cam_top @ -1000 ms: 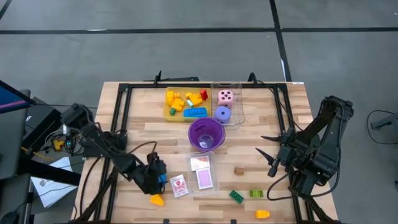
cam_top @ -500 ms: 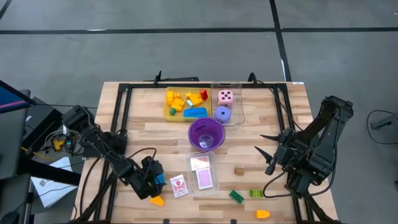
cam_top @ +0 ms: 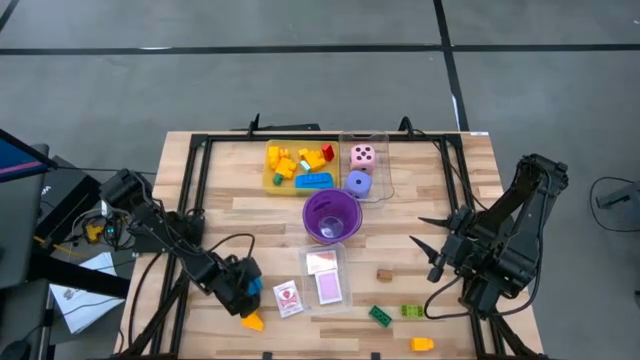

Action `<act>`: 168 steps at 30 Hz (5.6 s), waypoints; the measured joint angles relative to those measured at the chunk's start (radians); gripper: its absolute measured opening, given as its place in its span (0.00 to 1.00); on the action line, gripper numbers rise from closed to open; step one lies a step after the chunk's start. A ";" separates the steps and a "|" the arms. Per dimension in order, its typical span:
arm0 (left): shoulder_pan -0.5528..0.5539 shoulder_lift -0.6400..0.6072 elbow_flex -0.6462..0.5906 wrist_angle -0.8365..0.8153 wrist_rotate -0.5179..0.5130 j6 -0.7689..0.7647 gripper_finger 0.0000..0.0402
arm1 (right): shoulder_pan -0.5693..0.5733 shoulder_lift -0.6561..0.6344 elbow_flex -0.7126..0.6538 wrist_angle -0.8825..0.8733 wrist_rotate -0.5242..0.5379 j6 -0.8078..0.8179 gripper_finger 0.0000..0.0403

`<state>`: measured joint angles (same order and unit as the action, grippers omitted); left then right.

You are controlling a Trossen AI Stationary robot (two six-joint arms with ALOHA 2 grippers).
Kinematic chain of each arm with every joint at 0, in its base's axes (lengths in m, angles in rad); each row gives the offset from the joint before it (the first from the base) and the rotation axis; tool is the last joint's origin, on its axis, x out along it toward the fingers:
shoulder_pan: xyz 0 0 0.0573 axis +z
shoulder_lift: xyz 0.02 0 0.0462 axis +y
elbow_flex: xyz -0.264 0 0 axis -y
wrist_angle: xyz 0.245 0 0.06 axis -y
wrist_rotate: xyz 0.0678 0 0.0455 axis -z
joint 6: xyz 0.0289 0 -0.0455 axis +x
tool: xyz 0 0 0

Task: Pick & Place Toys
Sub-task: Put the blue game piece into the yellow bin

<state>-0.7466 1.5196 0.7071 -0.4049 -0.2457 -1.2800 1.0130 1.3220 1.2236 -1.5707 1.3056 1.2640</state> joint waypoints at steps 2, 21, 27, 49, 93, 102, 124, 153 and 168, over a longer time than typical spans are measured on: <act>-0.002 0.000 0.000 -0.006 0.019 -0.035 0.92 | 0.000 0.000 0.000 0.000 0.000 0.000 0.54; -0.002 0.000 0.000 -0.041 -0.058 -0.003 0.92 | 0.000 0.000 0.000 0.000 -0.023 0.001 0.54; -0.002 0.000 0.000 -0.041 -0.058 -0.003 0.86 | 0.000 0.000 0.000 0.000 -0.024 0.001 0.54; 0.048 -0.001 -0.001 -0.042 -0.057 0.000 0.37 | 0.000 0.000 0.001 0.005 -0.050 0.002 0.54; 0.347 -0.389 -0.001 -0.035 -0.245 0.590 0.04 | 0.002 0.000 0.001 0.000 -0.075 -0.007 0.54; 0.318 -0.262 -0.089 0.196 -0.225 0.542 0.31 | 0.002 0.000 -0.009 0.000 -0.076 -0.007 0.54; 0.341 0.066 -0.111 0.486 -0.308 0.542 0.88 | 0.002 0.000 -0.011 0.000 -0.086 -0.007 0.54; 0.456 0.066 -0.111 0.511 -0.380 0.545 0.74 | 0.002 0.000 -0.012 0.000 -0.131 -0.007 0.54; 0.473 0.090 -0.111 0.535 -0.389 0.575 0.74 | 0.002 0.000 -0.012 0.001 -0.132 -0.007 0.54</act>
<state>-0.2737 1.6101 0.5960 0.1297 -0.6346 -0.7046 1.0149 1.3216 1.2118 -1.5696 1.1740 1.2572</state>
